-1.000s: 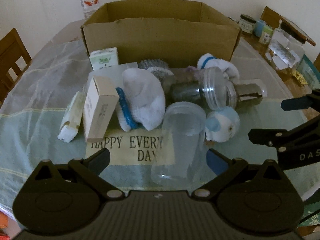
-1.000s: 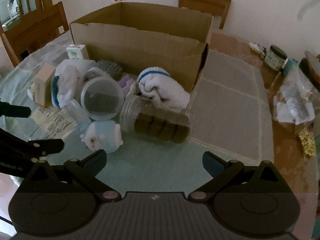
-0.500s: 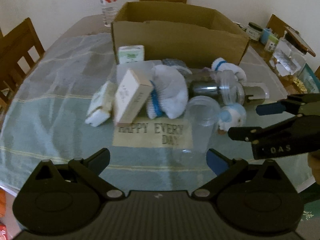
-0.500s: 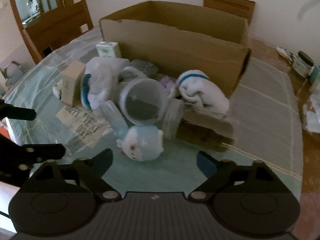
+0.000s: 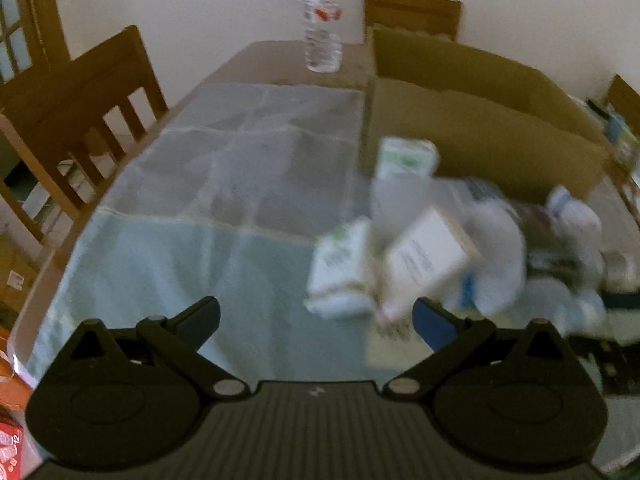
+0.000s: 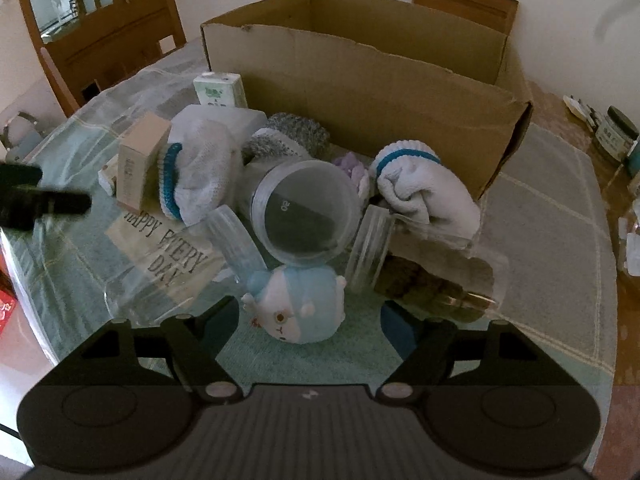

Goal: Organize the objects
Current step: 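Return both tools to the pile and approach the white boxes and plush toy, then grasp the white C&S tissue pack with the left tool while the right tool grasps the plush toy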

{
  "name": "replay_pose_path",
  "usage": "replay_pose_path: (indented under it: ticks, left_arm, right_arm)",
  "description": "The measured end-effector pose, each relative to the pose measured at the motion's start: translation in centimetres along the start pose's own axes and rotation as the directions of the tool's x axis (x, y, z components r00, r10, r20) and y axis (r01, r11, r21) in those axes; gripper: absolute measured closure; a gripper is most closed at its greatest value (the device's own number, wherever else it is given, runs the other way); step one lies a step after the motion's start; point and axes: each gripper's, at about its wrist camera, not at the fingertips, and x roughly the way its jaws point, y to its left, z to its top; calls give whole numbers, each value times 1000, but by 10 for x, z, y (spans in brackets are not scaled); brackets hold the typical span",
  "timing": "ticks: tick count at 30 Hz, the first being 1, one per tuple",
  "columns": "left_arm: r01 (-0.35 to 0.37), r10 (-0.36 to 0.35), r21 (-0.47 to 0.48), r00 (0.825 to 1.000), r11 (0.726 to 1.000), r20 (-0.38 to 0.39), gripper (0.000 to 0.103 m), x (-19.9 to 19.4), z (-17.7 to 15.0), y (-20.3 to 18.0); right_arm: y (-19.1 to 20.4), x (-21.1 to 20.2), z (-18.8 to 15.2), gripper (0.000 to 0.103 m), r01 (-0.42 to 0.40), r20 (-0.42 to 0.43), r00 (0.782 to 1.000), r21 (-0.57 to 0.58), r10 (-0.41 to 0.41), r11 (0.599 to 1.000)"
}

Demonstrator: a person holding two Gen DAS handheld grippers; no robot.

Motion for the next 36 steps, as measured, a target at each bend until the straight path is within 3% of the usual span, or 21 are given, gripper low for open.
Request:
replay_pose_path:
  ticks: [13,24,29,36]
  left_arm:
    - [4,-5,-15,998,1000,-68,1,47,7,17]
    - [-128,128,4,986,992,-109,1,54,5,51]
    - [-144,140,-31,983,989,-116,1,50,6,65]
    - [-9,5,-67,998,998,-59,1,41,15,43]
  right_arm:
    - [3,8,3,21,19,-28,999,23,-18,1000]
    - [3,11,3,21,26,-36,999,31,-25,999]
    - [0,10,0,21,53,-49,997,11,-52,999]
    - [1,9,-4,27,43,-45,998,-3,-43,999]
